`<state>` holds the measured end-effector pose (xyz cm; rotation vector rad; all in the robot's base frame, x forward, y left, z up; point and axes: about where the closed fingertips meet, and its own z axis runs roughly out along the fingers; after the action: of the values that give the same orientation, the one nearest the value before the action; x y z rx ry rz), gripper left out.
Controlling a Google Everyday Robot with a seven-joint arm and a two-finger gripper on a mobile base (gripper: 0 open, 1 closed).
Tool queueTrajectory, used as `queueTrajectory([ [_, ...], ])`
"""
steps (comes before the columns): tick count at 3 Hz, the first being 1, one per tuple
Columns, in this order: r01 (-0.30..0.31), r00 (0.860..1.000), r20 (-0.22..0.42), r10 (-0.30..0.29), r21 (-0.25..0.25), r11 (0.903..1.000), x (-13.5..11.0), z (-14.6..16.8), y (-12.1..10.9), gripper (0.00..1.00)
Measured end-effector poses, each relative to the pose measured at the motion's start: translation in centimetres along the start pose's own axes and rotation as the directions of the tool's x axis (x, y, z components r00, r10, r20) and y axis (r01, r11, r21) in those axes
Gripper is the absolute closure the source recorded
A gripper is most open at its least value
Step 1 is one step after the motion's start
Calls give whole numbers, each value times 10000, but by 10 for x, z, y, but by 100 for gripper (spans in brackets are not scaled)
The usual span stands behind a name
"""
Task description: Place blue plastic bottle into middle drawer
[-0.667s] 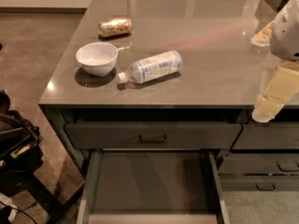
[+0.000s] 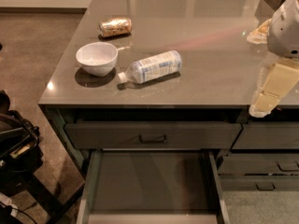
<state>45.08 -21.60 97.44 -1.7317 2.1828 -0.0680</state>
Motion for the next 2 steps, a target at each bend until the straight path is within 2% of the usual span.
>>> queueTrajectory([
  [1,590,9952,776,-595,79,9982,-9,13,-29,0],
  [2,1891,9557,2243,-1907,285,9815,-45,50,-81,0],
])
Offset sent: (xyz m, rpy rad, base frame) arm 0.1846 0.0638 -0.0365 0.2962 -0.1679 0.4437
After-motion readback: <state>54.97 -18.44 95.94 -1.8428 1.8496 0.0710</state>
